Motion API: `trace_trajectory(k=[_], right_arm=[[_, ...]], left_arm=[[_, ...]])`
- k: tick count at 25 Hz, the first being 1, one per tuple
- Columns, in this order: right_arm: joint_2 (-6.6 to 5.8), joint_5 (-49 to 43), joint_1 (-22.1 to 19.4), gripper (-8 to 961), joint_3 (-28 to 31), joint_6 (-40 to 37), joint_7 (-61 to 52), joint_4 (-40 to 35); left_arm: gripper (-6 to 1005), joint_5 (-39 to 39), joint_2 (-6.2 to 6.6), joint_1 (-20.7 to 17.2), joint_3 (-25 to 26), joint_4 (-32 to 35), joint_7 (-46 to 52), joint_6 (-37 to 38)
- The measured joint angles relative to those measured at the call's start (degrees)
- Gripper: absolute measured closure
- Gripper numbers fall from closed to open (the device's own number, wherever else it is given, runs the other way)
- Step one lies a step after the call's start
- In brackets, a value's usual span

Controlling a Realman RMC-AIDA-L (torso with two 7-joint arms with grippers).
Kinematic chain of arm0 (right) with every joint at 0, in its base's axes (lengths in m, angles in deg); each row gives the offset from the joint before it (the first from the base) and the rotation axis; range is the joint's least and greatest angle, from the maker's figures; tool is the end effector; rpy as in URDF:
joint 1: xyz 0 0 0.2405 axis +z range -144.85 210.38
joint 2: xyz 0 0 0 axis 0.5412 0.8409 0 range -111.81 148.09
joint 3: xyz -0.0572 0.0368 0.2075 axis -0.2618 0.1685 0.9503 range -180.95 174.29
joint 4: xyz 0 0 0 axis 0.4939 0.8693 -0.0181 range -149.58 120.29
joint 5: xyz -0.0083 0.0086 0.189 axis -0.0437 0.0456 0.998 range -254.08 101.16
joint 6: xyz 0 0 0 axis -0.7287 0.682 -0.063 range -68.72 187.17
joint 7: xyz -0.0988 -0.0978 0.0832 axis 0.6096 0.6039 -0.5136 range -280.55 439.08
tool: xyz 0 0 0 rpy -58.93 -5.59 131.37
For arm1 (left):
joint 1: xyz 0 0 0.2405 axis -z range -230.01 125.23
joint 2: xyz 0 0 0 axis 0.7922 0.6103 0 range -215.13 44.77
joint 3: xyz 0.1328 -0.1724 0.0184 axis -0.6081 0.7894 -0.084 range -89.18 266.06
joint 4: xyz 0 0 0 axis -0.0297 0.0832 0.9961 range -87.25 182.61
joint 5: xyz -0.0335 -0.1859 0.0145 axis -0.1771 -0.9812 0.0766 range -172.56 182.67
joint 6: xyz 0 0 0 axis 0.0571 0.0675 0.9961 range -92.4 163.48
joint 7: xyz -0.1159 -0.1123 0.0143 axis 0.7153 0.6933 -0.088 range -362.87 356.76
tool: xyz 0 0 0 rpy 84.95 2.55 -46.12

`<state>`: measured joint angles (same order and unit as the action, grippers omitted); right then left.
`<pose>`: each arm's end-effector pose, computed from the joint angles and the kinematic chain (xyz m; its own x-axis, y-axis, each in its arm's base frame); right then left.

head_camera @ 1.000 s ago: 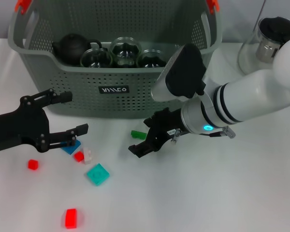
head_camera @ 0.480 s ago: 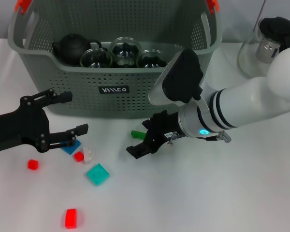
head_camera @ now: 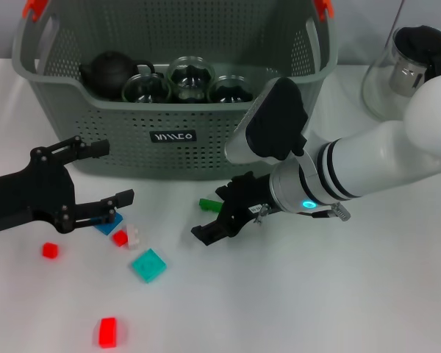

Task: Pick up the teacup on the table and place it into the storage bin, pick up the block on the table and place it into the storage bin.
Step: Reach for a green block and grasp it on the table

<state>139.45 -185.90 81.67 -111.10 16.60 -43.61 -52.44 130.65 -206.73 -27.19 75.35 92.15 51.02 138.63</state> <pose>0.1306 0.3339 -0.1372 0.9318 -0.3620 0.0267 -0.3429 -0.9020 -0.2622 -0.2503 0.2662 0.0452 0.8560 0.0196 0.5165 0.2760 -0.8623 -0.4247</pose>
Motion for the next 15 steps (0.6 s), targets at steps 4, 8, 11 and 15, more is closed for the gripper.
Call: trace_trajectory(k=[4, 8, 11, 15], right_arm=[[0.1, 0.02, -0.02, 56, -0.1, 0.0, 0.0, 0.0], [0.15, 0.34, -0.04, 59, -0.38, -0.18, 0.01, 0.0], [0.12, 1.59, -0.03, 60, -1.32, -0.38, 0.11, 0.0], [-0.03, 2.18, 0.03, 63, -1.78, -0.97, 0.18, -0.13]], left_arm=[[153, 0.0, 0.0, 0.02, 0.0, 0.0, -0.03, 0.0], [153, 0.0, 0.0, 0.07, -0.01, 0.0, -0.03, 0.0], [153, 0.0, 0.04, 0.11, -0.01, 0.0, -0.03, 0.0], [153, 0.0, 0.08, 0.11, -0.01, 0.0, -0.03, 0.0]])
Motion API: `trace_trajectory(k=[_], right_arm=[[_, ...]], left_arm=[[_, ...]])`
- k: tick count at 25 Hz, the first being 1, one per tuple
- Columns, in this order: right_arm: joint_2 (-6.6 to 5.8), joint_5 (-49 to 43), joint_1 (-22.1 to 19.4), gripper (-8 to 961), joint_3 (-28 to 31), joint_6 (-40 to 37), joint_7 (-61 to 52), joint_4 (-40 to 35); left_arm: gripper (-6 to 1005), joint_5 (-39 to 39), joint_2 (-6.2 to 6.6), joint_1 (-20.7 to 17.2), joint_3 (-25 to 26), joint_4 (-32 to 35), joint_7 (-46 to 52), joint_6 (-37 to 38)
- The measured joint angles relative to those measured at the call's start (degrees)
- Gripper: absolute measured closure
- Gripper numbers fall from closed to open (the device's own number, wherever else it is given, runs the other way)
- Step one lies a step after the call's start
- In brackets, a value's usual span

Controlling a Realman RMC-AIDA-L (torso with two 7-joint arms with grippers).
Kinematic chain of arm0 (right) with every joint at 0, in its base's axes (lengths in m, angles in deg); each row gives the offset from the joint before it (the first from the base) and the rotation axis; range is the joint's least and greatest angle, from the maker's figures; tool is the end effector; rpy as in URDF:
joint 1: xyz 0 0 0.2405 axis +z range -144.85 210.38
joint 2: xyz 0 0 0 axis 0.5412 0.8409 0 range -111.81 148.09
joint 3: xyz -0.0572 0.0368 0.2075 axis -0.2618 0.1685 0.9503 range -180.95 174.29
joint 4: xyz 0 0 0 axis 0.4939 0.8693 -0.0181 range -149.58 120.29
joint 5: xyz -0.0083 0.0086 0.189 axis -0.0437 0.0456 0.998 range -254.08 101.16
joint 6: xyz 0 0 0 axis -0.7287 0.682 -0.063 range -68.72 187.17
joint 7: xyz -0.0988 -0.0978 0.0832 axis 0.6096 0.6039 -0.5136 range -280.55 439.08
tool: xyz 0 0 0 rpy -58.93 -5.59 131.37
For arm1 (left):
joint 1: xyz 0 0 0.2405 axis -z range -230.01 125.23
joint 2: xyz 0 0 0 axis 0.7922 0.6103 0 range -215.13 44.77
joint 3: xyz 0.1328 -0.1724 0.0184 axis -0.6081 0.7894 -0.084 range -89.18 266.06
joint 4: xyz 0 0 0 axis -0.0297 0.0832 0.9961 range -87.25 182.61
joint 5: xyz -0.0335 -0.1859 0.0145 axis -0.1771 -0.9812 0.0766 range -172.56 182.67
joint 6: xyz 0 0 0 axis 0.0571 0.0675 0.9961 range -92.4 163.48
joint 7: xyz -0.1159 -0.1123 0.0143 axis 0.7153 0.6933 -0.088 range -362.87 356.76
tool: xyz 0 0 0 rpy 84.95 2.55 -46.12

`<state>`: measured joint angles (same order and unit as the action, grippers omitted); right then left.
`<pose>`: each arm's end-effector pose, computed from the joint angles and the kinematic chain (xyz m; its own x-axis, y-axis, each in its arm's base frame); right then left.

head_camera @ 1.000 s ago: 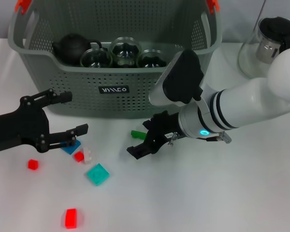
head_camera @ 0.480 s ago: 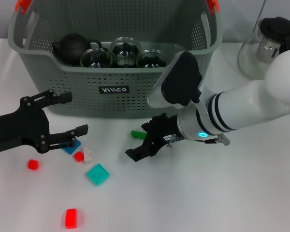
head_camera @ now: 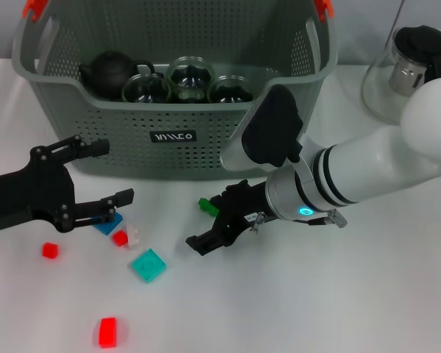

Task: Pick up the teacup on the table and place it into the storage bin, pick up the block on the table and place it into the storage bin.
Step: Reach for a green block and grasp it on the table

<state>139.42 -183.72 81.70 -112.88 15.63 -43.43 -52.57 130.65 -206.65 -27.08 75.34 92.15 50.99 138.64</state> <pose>0.1286 0.3262 -0.1414 0.9309 -0.3638 0.0322 -0.3477 -0.9098 -0.2268 -0.2500 0.2668 0.0456 0.8569 0.0171 0.5153 0.2732 -0.8627 -0.4256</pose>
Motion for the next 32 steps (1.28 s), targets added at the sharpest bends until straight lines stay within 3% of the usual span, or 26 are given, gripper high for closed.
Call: trace_trajectory(k=[19, 32], right_arm=[[-0.77, -0.1, -0.26, 74, 1.09, -2.23, -0.49, -1.99], [-0.2, 0.12, -0.04, 82, 0.98, 0.52, -0.53, 0.11]], left_arm=[[152, -0.03, 0.1, 0.09, 0.09, 0.01, 0.09, 0.1], [152, -0.56, 0.1, 0.17, 0.09, 0.01, -0.01, 0.0]])
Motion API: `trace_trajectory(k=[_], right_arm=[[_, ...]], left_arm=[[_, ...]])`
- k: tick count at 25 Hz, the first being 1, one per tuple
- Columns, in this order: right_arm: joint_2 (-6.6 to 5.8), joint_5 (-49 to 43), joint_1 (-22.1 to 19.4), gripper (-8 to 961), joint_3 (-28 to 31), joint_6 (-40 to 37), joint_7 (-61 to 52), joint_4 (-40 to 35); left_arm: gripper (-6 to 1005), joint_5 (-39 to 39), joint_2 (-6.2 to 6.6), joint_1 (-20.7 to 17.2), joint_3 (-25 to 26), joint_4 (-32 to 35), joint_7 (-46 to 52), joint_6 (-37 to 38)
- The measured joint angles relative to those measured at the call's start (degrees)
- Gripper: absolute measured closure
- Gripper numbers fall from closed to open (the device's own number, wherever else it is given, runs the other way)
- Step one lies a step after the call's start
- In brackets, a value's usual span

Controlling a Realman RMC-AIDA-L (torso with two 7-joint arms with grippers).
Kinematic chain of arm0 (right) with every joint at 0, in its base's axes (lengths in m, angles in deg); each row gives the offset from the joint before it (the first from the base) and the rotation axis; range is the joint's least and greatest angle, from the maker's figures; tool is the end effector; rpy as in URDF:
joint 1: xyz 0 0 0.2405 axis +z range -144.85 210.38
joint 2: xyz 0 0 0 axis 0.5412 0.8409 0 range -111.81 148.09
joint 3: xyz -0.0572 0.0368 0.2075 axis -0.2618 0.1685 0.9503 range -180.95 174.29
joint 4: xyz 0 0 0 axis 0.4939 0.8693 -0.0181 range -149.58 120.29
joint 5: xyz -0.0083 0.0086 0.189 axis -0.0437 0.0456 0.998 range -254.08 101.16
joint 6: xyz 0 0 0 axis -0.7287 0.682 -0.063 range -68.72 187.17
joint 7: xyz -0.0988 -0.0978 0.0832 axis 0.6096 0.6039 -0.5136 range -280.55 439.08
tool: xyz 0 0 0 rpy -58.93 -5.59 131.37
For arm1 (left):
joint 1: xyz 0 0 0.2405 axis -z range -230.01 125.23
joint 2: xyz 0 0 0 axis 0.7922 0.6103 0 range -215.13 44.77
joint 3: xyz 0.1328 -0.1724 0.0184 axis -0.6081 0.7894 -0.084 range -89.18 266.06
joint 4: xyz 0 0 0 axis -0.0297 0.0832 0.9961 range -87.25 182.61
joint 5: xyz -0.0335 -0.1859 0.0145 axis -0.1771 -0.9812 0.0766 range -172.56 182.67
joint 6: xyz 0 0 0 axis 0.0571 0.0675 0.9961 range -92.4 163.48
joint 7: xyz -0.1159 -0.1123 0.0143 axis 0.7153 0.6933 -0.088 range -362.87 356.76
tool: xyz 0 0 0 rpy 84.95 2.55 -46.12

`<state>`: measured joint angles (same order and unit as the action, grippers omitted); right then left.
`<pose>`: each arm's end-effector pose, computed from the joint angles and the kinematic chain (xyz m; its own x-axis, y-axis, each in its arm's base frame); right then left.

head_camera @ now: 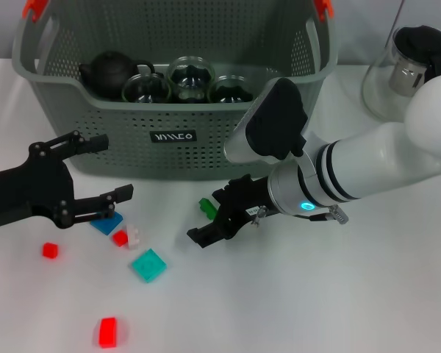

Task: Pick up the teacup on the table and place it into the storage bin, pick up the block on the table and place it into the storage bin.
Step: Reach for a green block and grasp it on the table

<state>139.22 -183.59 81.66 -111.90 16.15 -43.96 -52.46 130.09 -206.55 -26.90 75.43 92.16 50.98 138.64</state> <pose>0.1285 0.3309 -0.1383 0.9237 -0.3829 0.0120 -0.3689 -0.8975 -0.2418 -0.2487 0.2686 0.0475 0.8547 0.0081 0.5190 0.2711 -0.8597 -0.4330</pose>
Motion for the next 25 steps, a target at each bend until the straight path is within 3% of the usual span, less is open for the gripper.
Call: trace_trajectory(k=[17, 25], right_arm=[[0.12, 2.02, 0.48, 92, -0.62, 2.3, 0.15, 2.07], [0.14, 1.85, 0.61, 355, -2.7, 5.46, 0.47, 2.07]], left_arm=[[153, -0.24, 0.0, 0.0, 0.0, 0.0, -0.08, 0.0], [152, -0.24, 0.07, 0.18, 0.0, 0.0, -0.08, 0.0]])
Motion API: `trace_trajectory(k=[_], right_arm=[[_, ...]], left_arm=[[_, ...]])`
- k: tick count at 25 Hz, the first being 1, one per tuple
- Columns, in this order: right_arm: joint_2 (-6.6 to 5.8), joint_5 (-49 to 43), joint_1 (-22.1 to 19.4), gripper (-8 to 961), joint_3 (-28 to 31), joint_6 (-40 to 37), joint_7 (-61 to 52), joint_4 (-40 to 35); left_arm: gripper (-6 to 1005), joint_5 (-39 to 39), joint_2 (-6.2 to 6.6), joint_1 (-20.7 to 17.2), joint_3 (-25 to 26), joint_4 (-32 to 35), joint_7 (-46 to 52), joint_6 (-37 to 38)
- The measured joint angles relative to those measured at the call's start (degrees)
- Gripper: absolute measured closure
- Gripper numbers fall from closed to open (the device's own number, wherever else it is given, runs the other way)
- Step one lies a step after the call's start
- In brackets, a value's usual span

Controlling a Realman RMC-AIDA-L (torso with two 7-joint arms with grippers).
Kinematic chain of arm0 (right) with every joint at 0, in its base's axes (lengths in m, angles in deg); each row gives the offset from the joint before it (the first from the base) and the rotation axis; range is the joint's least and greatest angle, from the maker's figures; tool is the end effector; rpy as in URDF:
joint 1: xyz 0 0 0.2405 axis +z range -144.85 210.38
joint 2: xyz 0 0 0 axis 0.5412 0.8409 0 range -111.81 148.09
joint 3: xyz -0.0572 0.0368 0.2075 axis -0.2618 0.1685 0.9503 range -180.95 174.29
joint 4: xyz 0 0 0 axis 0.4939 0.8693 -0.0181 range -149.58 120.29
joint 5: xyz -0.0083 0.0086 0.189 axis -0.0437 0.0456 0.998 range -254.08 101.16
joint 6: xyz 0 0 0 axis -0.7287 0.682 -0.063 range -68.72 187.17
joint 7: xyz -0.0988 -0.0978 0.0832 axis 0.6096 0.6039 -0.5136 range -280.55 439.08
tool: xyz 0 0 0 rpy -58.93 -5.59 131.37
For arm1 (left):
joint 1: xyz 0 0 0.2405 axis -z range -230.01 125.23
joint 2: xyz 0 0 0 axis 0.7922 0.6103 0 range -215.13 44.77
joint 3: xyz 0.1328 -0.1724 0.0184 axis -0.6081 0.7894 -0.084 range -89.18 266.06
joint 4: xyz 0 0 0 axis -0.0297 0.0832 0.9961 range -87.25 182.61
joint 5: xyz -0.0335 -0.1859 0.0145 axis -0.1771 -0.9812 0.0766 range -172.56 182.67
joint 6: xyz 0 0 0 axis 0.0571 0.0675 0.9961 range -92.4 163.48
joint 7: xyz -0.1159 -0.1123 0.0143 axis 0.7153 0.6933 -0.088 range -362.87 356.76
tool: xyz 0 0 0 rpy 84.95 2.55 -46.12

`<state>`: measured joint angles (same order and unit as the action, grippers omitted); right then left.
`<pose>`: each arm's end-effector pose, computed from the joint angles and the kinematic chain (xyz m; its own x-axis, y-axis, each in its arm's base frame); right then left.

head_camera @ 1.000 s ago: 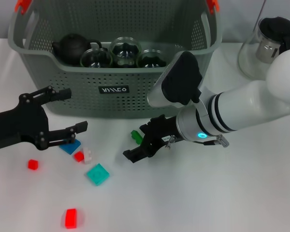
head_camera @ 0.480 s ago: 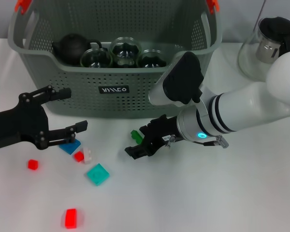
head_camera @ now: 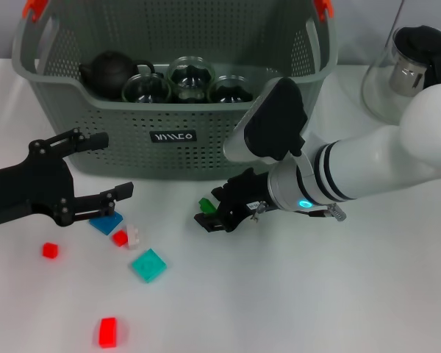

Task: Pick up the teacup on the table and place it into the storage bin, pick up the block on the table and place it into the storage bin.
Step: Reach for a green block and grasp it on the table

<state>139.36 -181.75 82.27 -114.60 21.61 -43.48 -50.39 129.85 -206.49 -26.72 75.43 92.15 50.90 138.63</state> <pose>0.1328 0.3381 -0.1412 0.9273 -0.3744 -0.0011 -0.3575 -0.8847 -0.2991 -0.2477 0.2698 0.0482 0.8544 0.0016 0.5196 0.2672 -0.8591 -0.4366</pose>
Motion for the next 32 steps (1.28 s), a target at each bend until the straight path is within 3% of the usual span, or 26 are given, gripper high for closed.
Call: trace_trajectory(k=[32], right_arm=[[-0.15, -0.27, -0.47, 436, -1.85, 3.0, 0.23, -0.37]], left_arm=[[152, -0.17, 0.11, 0.08, 0.09, 0.0, 0.0, -0.07]])
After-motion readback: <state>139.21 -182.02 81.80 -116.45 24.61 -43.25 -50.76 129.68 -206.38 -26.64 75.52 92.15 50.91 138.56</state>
